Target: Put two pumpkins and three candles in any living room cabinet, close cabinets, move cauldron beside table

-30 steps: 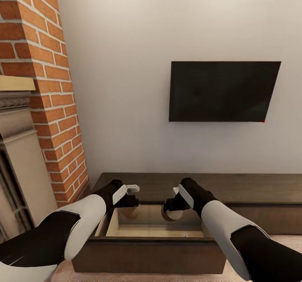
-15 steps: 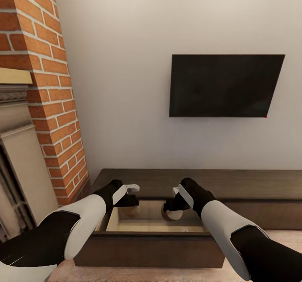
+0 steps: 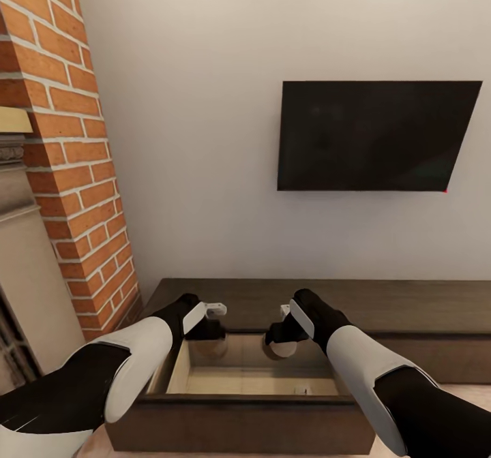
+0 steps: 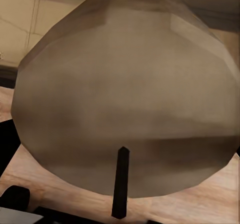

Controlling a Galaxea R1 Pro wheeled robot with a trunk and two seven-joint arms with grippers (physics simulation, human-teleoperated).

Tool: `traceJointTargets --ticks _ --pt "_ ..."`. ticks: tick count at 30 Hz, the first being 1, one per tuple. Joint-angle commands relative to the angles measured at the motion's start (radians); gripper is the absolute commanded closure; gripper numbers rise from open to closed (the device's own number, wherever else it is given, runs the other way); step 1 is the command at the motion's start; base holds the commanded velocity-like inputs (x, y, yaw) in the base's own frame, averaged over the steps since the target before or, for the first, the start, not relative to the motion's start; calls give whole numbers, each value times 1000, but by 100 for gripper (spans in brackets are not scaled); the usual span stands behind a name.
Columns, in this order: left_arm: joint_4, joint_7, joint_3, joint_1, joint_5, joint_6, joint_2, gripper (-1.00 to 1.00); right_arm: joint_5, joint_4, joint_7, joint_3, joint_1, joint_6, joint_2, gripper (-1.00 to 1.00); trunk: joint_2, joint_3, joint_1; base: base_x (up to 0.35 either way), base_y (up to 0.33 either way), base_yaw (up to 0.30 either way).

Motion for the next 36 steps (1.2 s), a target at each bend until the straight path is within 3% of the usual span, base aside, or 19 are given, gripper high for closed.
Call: traceJointTargets --ticks 1,7,22,36 --pt "-1 5 -8 0 9 11 0 100 -8 -1 -2 7 -1 4 0 100 -1 -1 0 70 0 0" --pt "2 2 -8 0 8 65 0 100 -8 -1 -3 7 -1 5 10 100 -1 -1 0 19 0 0" --pt "0 -9 -9 0 8 72 0 100 -6 14 -6 8 -1 5 11 100 -106 -55 58 0 0 0" --pt "2 -9 -9 0 8 -61 0 100 -6 34 -5 8 -1 5 14 100 -204 -121 111 0 0 0"
